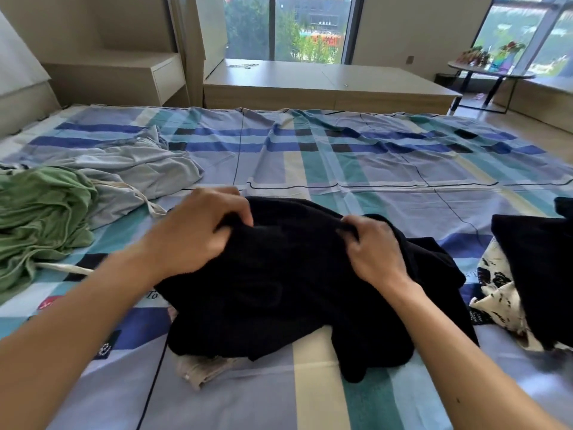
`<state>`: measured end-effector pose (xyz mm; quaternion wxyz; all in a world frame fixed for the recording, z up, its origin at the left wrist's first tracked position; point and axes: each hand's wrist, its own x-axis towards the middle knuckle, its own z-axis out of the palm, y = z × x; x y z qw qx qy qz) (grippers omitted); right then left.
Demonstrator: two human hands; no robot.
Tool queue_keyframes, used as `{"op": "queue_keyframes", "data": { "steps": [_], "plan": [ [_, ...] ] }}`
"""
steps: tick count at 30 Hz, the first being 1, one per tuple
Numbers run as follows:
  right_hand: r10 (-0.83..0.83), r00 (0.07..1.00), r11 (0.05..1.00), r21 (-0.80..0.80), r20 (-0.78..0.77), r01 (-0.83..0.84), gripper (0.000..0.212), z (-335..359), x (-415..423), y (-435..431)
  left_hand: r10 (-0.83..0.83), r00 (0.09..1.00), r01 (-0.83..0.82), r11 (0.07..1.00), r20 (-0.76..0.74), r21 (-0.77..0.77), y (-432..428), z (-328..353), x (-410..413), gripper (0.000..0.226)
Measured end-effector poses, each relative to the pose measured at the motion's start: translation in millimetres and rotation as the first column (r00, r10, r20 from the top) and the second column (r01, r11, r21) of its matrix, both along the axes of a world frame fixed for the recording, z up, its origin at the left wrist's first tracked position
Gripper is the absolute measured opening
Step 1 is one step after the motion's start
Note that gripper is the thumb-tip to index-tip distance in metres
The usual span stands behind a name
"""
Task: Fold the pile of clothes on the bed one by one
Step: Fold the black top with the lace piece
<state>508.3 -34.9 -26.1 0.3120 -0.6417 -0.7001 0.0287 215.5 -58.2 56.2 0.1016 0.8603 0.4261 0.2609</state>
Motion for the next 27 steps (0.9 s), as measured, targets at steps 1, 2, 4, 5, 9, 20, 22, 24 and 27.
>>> {"op": "queue_keyframes", "data": {
  "steps": [1,2,4,5,9,20,22,24,27],
  "plan": [
    [-0.053,0.991,0.997,0.045,-0.12,0.059,0.013,9,4,3,0.016,0.997,-0.018,0.999,0.081,0.026,0,10,-8,0.034],
    [-0.084,0.967,0.991,0.084,-0.241,0.107,0.014,20,10,5,0.041,0.983,-0.052,0.997,0.177,0.058,2,18,-16,0.032],
    [-0.11,0.904,0.967,0.165,-0.412,0.193,0.016,44,27,6,0.102,0.919,-0.155,0.982,0.38,0.112,6,29,-32,0.031],
    [-0.119,0.877,0.952,0.197,-0.466,0.234,0.018,55,35,3,0.126,0.87,-0.2,0.974,0.478,0.108,9,32,-36,0.031],
    [-0.128,0.834,0.938,0.207,-0.537,0.278,0.021,66,47,-6,0.191,0.7,-0.254,0.967,0.688,-0.01,18,29,-37,0.04],
    [0.236,0.969,0.972,-0.006,-0.08,-0.237,0.069,32,3,-30,0.302,0.933,-0.346,0.901,-0.195,-0.263,6,-36,-8,0.069],
    [0.365,0.926,0.918,-0.126,-0.094,-0.375,0.078,28,-8,-37,0.217,0.968,-0.243,0.939,-0.128,-0.244,-3,-39,5,0.031],
    [0.398,0.866,0.865,-0.191,-0.304,-0.464,0.076,26,-15,-37,-0.026,0.999,0.016,0.964,-0.032,-0.266,-24,-35,33,0.011],
    [0.28,0.85,0.827,-0.337,-0.446,-0.45,0.093,20,-18,-34,-0.376,0.927,0.345,0.842,0.007,-0.415,-60,-27,70,0.014]
  ]
}}
